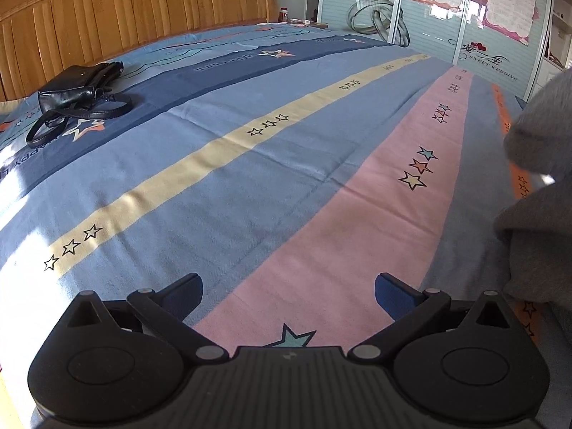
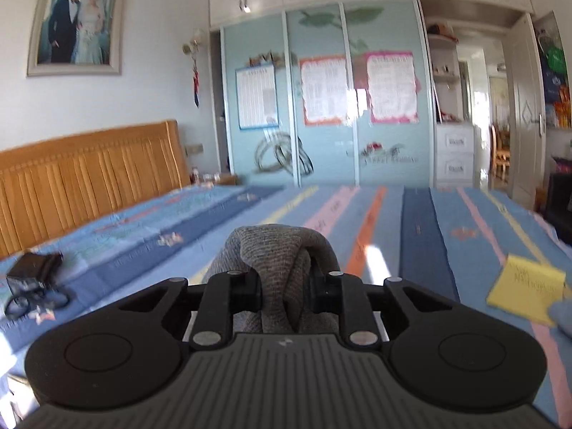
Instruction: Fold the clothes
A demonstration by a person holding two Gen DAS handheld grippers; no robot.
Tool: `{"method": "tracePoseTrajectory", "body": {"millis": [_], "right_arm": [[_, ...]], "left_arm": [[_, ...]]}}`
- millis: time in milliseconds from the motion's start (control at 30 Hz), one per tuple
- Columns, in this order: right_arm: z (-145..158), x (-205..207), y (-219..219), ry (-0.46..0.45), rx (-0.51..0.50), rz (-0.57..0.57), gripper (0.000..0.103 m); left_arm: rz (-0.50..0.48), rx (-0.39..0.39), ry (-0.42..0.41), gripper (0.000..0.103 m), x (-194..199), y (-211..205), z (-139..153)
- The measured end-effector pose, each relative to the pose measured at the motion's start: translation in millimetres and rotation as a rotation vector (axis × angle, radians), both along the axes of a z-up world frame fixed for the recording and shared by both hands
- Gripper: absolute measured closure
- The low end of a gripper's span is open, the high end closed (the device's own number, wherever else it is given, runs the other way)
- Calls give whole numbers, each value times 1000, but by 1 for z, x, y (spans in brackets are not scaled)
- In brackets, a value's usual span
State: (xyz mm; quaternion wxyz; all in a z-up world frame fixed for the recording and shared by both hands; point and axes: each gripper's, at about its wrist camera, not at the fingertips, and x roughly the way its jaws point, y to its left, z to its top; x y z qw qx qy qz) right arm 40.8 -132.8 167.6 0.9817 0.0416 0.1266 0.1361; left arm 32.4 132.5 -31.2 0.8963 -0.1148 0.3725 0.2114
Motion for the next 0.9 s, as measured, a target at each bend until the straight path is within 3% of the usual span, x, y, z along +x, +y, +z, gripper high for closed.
{"method": "tracePoseTrajectory", "body": {"millis": [100,400,533,633,733,800,900], "right_arm": [[43,-2,6,-40,77,29,79],[124,-20,-10,-168,218,37,79],[133,-27,-28,-202,238,37,79],[118,-26,-52,-196,208,-29,78],[68,-20,-74,-92,4,-126,71],[20,-18,-93,53,-75,-190,70],[-60,-28,-123,266,-84,-297,67]], "left_arm": [[-1,-6,-5,1,-1,2,0],[-18,-9,-23,1,-3,3,3],[-25,-10,-31,1,-3,2,5],[-20,-2,-28,1,-3,3,5],[-12,-9,-29,1,-4,7,5],[-10,-9,-25,1,-3,7,4],[-22,11,-17,1,-2,2,3]]}}
